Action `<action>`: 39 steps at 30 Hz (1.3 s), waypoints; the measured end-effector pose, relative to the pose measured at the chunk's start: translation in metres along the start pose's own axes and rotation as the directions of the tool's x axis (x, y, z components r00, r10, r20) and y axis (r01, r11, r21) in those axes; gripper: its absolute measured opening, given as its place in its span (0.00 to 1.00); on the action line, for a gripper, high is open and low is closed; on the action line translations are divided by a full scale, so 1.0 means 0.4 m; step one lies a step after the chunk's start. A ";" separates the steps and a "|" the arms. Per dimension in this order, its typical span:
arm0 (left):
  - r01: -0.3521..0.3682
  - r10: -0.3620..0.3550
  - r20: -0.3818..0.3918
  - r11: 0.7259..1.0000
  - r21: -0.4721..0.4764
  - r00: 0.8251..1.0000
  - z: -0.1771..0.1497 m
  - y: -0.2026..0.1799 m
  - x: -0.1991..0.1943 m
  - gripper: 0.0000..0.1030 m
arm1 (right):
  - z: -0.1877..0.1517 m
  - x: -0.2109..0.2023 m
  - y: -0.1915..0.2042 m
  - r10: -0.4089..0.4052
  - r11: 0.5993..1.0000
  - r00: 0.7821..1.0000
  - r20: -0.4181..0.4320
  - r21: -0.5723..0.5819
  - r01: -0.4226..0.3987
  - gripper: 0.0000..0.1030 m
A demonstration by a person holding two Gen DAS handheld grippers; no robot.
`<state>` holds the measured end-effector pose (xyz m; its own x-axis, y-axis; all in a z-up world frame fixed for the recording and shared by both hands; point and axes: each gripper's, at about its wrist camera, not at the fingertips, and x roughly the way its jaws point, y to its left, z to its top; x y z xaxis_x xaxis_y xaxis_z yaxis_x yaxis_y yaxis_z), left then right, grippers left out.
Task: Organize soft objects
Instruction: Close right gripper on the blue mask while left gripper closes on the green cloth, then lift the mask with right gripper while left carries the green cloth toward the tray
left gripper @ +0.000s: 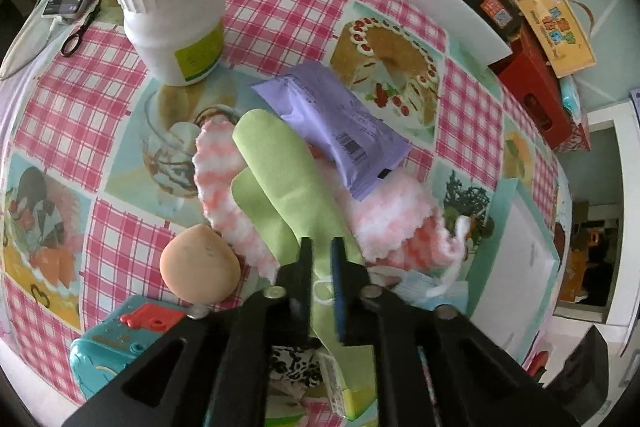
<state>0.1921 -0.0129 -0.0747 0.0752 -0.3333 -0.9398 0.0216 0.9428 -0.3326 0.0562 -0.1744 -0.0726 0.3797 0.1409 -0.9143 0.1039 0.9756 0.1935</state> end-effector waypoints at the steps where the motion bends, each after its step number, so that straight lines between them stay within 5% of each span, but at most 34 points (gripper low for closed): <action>1: -0.003 0.003 -0.002 1.000 -0.008 1.000 0.002 0.001 0.003 0.26 | 0.000 -0.004 -0.003 -0.002 1.000 1.000 0.003 0.002 0.002 0.12; 3: 0.000 0.000 0.002 1.000 -0.031 1.000 0.006 0.006 0.004 0.39 | -0.001 -0.014 -0.012 -0.004 1.000 1.000 0.013 0.008 0.004 0.12; 17: -0.023 0.022 -0.012 0.995 -0.098 1.000 0.026 -0.009 0.075 0.38 | -0.022 -0.054 -0.067 -0.014 0.997 0.999 0.038 0.075 0.011 0.12; 24: 0.005 -0.003 0.023 0.995 -0.095 1.000 0.009 -0.004 0.060 0.09 | -0.022 -0.053 -0.068 -0.012 0.997 0.999 0.040 0.076 0.009 0.12; 39: 0.062 -0.045 0.121 0.989 -0.137 0.992 -0.058 0.050 -0.067 0.05 | -0.028 -0.086 -0.053 -0.009 0.997 0.998 0.059 0.071 0.005 0.12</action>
<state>0.1672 0.0146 -0.0579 0.1944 -0.3725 -0.9075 -0.1102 0.9110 -0.3975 0.0308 -0.1979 -0.0491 0.4320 0.1222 -0.8935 0.1708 0.9618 0.2141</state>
